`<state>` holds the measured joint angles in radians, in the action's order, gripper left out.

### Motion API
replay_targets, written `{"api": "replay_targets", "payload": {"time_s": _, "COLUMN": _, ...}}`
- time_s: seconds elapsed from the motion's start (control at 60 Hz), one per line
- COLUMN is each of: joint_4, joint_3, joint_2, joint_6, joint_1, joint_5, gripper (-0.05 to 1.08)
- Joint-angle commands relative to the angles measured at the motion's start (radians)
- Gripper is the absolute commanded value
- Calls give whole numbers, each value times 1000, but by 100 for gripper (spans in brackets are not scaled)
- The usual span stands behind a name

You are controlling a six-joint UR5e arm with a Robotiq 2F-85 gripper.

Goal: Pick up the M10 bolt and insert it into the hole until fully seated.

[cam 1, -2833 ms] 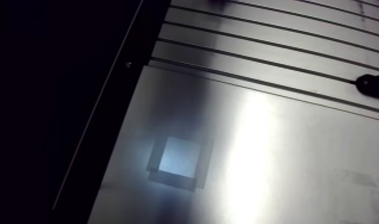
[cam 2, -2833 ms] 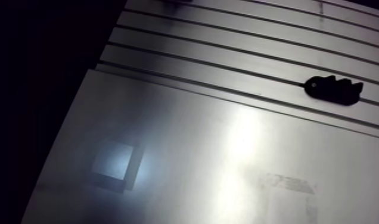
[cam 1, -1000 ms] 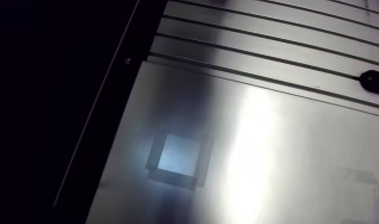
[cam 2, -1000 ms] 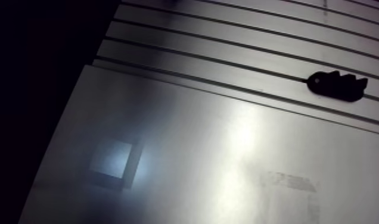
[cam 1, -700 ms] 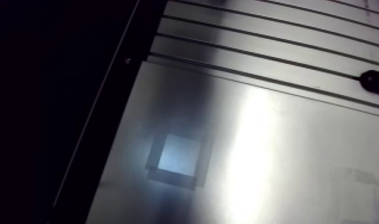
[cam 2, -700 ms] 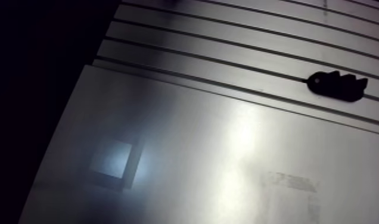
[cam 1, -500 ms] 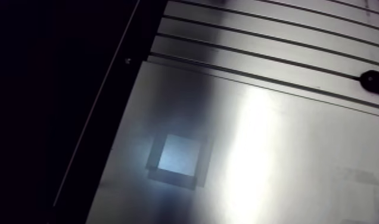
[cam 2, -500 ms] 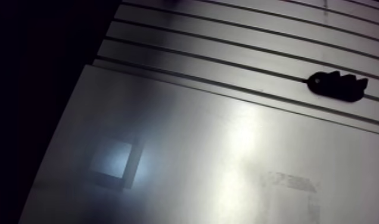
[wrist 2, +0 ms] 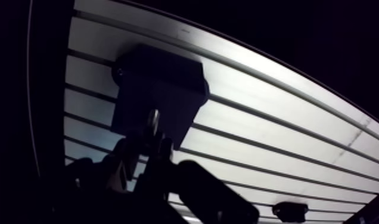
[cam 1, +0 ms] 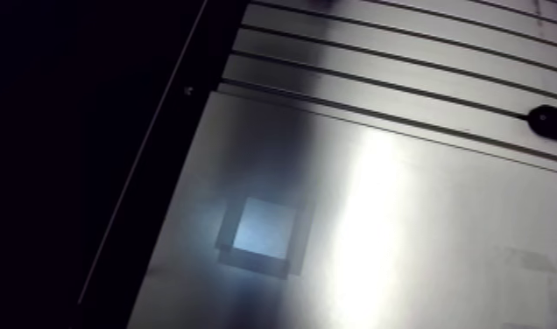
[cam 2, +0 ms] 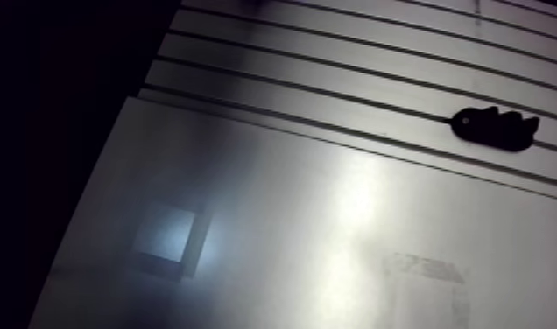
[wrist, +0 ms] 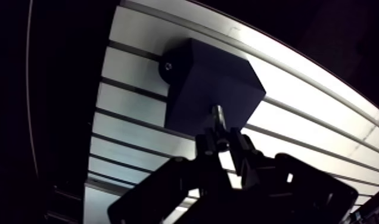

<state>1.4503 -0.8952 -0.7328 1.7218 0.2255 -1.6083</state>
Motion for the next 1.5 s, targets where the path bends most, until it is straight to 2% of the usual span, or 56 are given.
{"api": "replay_targets", "payload": {"time_s": 0.017, "joint_4": 0, "joint_3": -3, "joint_2": -4, "joint_6": 0, "joint_1": 0, "joint_5": 0, "gripper": 108}}
{"api": "replay_targets", "payload": {"time_s": 1.5, "joint_4": 0, "joint_3": -15, "joint_2": -6, "joint_6": -4, "joint_1": 0, "joint_5": -2, "gripper": 108}}
